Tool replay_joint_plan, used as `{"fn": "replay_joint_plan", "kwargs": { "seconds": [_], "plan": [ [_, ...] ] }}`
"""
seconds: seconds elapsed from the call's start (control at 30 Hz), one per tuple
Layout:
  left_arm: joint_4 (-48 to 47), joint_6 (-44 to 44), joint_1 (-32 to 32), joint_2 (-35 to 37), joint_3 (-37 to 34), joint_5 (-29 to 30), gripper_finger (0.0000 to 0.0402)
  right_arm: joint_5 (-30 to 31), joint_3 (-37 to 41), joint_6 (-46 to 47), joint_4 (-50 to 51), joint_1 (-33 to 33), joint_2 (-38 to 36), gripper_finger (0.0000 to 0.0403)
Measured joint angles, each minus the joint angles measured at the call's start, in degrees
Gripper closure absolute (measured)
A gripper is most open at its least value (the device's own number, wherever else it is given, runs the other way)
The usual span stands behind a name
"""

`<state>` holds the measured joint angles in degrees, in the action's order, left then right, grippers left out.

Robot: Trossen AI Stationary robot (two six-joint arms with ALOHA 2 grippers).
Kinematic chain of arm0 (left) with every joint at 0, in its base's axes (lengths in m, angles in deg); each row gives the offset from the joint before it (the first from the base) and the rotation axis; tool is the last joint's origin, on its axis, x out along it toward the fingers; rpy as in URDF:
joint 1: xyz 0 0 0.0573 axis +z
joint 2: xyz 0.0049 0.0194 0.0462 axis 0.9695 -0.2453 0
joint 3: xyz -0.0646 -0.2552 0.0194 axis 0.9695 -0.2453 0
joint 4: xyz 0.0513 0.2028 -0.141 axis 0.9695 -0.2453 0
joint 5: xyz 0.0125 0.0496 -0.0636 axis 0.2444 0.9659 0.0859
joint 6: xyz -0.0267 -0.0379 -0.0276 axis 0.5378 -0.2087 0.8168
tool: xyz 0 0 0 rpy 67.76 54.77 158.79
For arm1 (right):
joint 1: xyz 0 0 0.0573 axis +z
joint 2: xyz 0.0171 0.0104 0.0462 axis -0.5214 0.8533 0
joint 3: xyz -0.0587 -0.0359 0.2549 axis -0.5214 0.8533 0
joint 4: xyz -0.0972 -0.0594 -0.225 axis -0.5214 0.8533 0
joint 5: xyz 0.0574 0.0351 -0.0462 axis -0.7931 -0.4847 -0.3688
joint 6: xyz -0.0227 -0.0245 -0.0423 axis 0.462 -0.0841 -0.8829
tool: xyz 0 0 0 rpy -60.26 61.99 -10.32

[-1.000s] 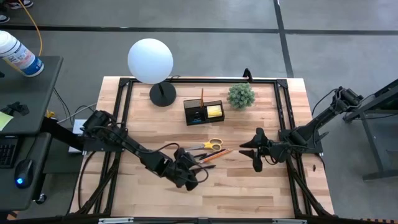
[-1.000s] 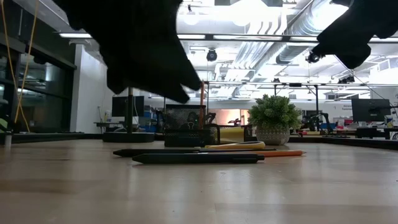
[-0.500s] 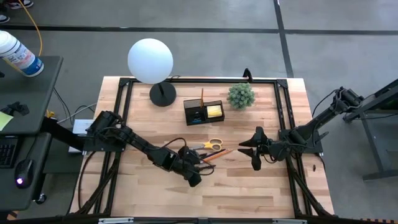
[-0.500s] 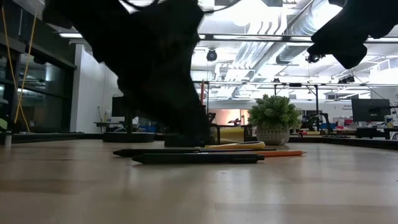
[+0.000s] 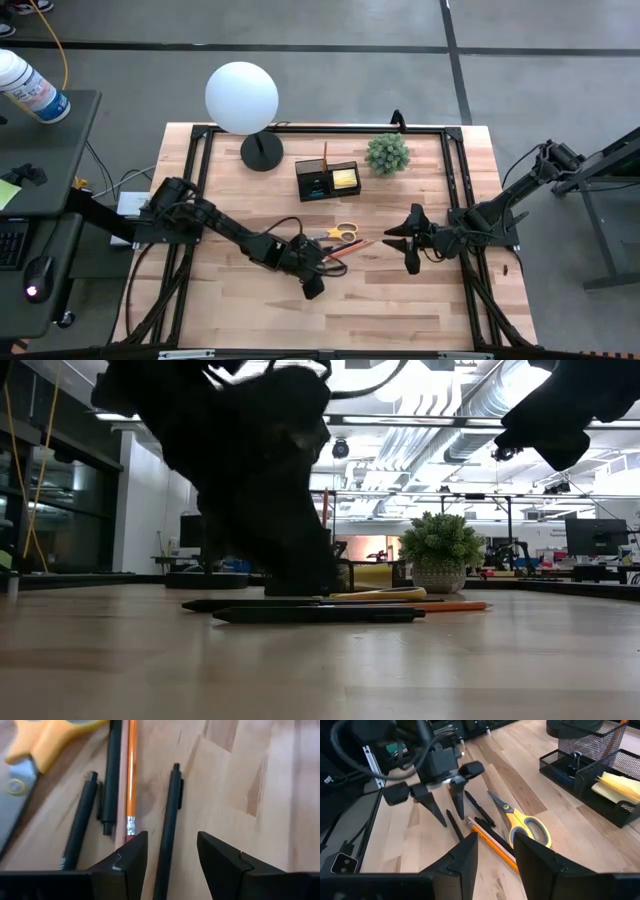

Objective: Pick and place office supplies into organizer
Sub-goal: Put the orange pencil into the desk organizer

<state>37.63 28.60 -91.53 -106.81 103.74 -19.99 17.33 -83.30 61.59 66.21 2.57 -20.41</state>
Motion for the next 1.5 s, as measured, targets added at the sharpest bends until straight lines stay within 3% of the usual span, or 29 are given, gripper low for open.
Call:
{"fn": "replay_joint_plan", "kwargs": {
  "seconds": [1.03, 1.5],
  "plan": [
    [-0.48, 5.00, 0.35, -0.97, -0.10, -1.49, 0.0244, -0.72, 0.00, 0.02, -0.40, -0.02, 0.00, 0.0279],
    [-5.74, 4.48, 0.37, 0.03, -0.06, -3.30, 0.0320, -1.38, 0.00, -0.17, -0.42, -0.02, 0.00, 0.0279]
  ]
}}
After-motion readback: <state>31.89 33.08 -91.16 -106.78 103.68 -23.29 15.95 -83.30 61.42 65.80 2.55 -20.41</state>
